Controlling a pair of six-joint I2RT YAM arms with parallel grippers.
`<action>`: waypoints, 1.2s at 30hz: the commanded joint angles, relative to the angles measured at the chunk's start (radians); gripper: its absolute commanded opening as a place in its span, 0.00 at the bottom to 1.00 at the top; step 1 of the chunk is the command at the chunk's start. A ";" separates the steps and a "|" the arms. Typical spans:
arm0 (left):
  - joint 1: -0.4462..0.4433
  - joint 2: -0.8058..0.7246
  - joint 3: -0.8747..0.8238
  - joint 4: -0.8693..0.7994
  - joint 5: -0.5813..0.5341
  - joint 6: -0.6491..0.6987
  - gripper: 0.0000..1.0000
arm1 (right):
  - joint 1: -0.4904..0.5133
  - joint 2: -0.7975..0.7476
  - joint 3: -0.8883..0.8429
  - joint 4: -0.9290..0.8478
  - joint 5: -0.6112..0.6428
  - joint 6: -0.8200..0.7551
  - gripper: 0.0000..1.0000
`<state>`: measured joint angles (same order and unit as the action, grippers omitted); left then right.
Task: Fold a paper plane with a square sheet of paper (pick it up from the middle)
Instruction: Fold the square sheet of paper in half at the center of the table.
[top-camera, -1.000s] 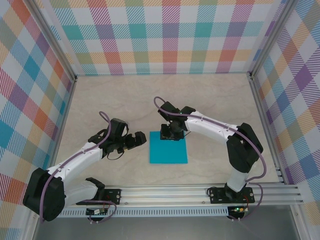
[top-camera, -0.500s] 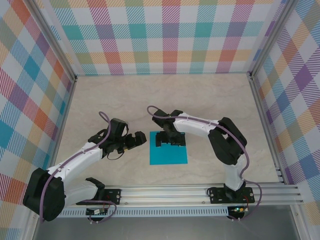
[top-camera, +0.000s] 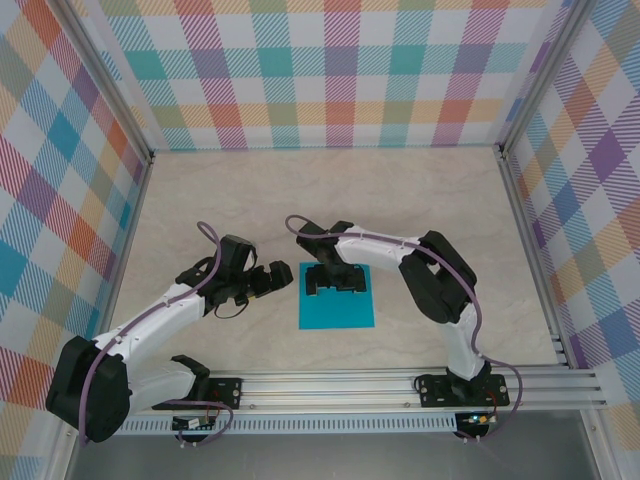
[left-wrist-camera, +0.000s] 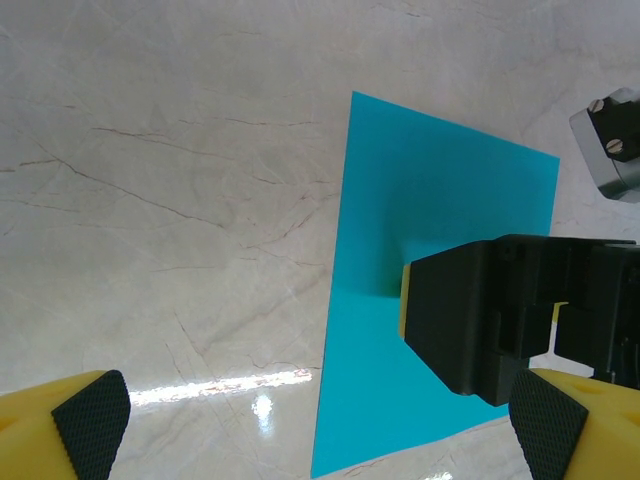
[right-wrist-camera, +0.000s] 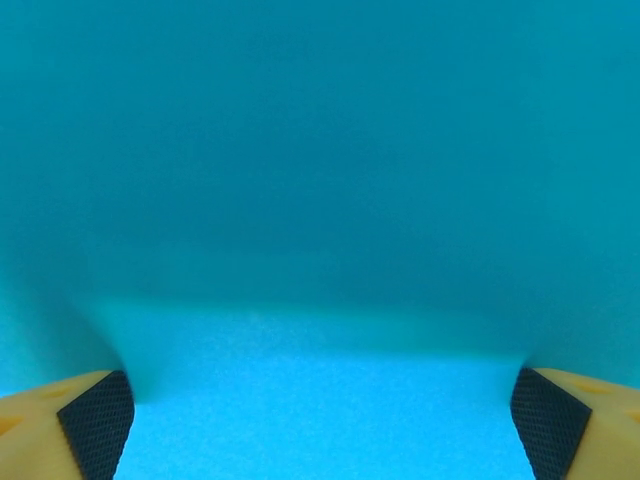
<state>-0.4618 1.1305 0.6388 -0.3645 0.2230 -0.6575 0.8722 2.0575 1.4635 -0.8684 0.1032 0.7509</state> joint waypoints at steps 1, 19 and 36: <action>0.013 0.001 0.022 -0.017 -0.011 0.013 1.00 | 0.012 0.058 -0.032 -0.024 -0.030 0.015 0.98; 0.013 -0.011 0.024 -0.035 -0.017 0.022 1.00 | -0.016 -0.068 -0.067 -0.008 -0.024 0.013 0.45; 0.013 -0.036 0.040 -0.057 -0.026 0.017 1.00 | -0.102 -0.358 -0.177 0.262 -0.308 0.009 0.26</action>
<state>-0.4618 1.1187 0.6392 -0.3935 0.2081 -0.6567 0.7940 1.7679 1.3247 -0.7425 -0.0570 0.7517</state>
